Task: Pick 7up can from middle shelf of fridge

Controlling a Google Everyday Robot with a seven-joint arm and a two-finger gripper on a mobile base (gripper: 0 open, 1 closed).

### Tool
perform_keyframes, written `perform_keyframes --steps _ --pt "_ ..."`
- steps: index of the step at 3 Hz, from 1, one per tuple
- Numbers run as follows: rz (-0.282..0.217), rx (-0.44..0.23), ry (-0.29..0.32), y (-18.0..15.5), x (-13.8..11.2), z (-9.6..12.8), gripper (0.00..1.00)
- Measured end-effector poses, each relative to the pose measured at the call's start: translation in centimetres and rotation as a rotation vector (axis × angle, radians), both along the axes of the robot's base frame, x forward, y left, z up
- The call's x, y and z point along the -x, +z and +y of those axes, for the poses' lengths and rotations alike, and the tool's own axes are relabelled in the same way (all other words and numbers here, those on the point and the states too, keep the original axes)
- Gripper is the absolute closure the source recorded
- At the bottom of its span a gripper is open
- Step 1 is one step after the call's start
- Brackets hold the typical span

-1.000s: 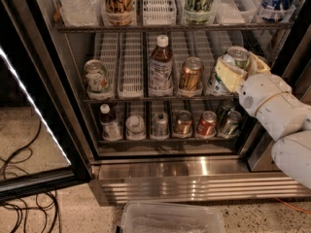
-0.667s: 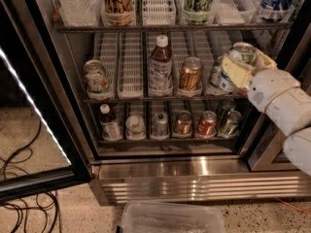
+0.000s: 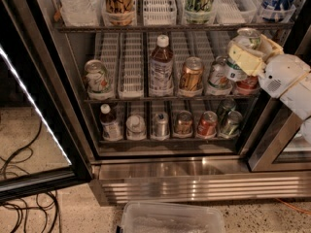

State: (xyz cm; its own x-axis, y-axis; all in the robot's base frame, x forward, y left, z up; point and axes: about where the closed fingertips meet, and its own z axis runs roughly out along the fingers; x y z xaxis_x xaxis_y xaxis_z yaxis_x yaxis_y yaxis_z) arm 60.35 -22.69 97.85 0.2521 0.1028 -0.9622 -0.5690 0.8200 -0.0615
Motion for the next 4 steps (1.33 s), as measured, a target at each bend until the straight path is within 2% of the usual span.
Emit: perform_keyframes --steps 1,2,3,4 --pt "0.007 0.002 0.088 0.2 1.4 1.5 1.00" --pt "0.007 0.002 0.088 0.2 1.4 1.5 1.00" --pt "0.026 -0.024 0.107 -0.5 2.5 2.8 1.00" --pt "0.068 -0.055 0.196 -1.3 4.0 5.7 1.00"
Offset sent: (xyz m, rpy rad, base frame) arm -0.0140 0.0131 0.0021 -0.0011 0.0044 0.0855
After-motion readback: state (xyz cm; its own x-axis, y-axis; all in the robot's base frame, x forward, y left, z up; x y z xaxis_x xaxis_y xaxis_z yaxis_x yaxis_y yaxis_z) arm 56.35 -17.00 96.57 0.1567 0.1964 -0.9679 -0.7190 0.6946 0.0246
